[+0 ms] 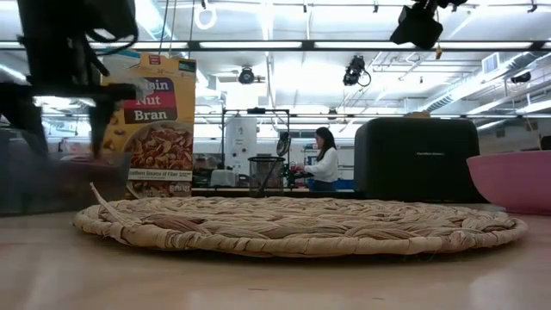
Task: Arrange a breakfast setting
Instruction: Put the apple on the brown placemat
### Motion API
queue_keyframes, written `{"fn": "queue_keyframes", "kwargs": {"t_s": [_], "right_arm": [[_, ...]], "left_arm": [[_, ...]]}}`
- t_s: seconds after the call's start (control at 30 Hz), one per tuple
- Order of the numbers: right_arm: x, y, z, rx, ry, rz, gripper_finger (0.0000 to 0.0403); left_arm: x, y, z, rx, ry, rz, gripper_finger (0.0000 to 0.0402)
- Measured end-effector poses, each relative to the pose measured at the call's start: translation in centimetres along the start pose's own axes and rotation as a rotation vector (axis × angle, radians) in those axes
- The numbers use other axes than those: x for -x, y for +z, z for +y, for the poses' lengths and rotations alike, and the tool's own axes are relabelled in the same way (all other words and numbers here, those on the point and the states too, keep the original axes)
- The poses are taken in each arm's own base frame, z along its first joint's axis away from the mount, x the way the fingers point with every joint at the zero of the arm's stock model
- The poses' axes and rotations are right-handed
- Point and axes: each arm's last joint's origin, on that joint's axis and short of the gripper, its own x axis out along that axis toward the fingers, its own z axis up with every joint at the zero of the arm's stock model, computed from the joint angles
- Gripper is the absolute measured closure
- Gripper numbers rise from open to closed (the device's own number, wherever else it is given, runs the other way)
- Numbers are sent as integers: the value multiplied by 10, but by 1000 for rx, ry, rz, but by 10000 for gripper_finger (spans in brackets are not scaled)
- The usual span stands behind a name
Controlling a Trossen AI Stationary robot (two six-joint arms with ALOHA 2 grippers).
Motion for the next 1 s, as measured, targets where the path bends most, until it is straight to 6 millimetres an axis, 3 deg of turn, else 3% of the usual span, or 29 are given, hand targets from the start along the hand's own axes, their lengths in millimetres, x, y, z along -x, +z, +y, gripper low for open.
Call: {"fn": "queue_keyframes", "kwargs": {"t_s": [0.17,0.47,0.77,0.87,1.0], "right_arm": [[0,-1,0,-20,21,22,105],[0,-4,0,-40,44,62,105],[0,-2,-4,-47,39,59,105],[0,-1,-7,-42,32,55,105],[0,0,-9,-44,39,57,105]], "left_arm": [[-7,9,-4,14,-13,7,89],[8,23,4,24,-58,32,87],[10,25,4,62,-80,16,173],[10,25,4,53,-77,13,155],[9,28,3,69,-71,9,103]]}}
